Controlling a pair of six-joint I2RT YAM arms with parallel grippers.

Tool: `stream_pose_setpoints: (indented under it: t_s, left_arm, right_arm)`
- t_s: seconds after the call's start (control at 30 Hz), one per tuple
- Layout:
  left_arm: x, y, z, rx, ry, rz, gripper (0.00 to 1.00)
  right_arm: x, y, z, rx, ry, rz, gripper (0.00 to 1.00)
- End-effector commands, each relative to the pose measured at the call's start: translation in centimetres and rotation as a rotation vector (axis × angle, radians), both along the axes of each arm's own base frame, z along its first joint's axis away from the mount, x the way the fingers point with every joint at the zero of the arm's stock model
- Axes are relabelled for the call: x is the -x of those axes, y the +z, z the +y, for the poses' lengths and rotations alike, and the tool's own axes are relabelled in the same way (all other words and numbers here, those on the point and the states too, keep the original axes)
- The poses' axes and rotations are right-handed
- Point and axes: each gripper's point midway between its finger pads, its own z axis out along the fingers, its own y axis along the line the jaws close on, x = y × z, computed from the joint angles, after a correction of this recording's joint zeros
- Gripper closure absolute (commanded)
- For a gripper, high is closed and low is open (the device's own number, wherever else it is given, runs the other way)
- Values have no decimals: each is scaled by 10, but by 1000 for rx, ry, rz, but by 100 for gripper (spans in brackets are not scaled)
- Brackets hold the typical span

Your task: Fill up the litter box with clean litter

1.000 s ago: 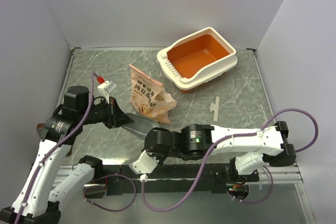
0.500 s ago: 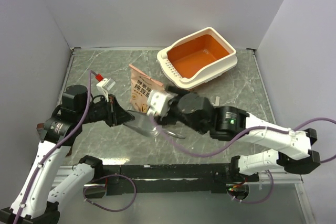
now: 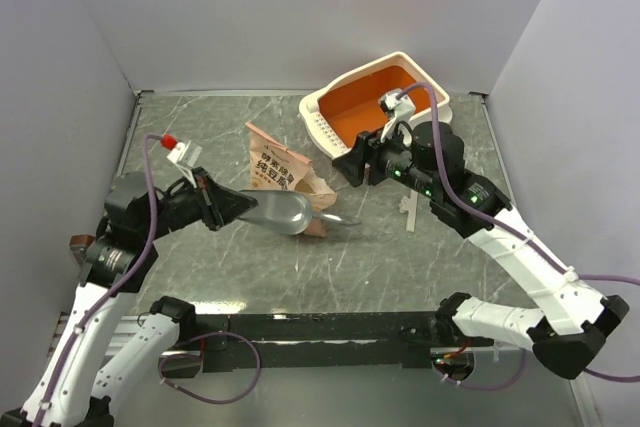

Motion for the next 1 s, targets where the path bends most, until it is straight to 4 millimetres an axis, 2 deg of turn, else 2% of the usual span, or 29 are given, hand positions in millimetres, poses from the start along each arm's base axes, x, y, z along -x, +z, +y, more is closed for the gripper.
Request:
stream_pose_setpoints:
  t_s: [0.0,0.03,0.07,0.13,0.17,0.23,0.3,0.33,0.53,0.83,0.97]
  left_arm:
    - [-9,47,5,110,84,-156,99]
    - [-11,47,5,116,91,-148,99]
    - [-13,50,6,126,102,-153,99]
    - [-14,49,5,141,105,-148,99]
    - [-14,49,5,146,105,-147,99]
    - [-14,50,4,155,98,-152,99]
    - [-13,50,2,160,85,-154,99]
    - [-13,49,1,162,80,-149,99]
    - [-10,48,-2,179,51,-152,99]
    - [-9,53,-5,193,30,-157,99]
    - [-11,53,-6,198,30,-156,99]
  right_arm:
    - [30,4,23,-305,222,151,34]
    - [31,5,22,-364,231,175,32]
    - [30,9,12,-415,228,163,30]
    - [42,2,14,-518,328,196,28]
    - [42,-13,10,-534,330,225,28]
    - [50,-9,8,-576,379,219,28]
    - [54,-14,5,-588,394,216,28]
    - [57,-8,4,-612,406,191,27]
    - [66,-8,-8,-654,395,150,27]
    - [73,-16,-5,-679,459,197,27]
    - [76,-11,-2,-686,495,196,27]
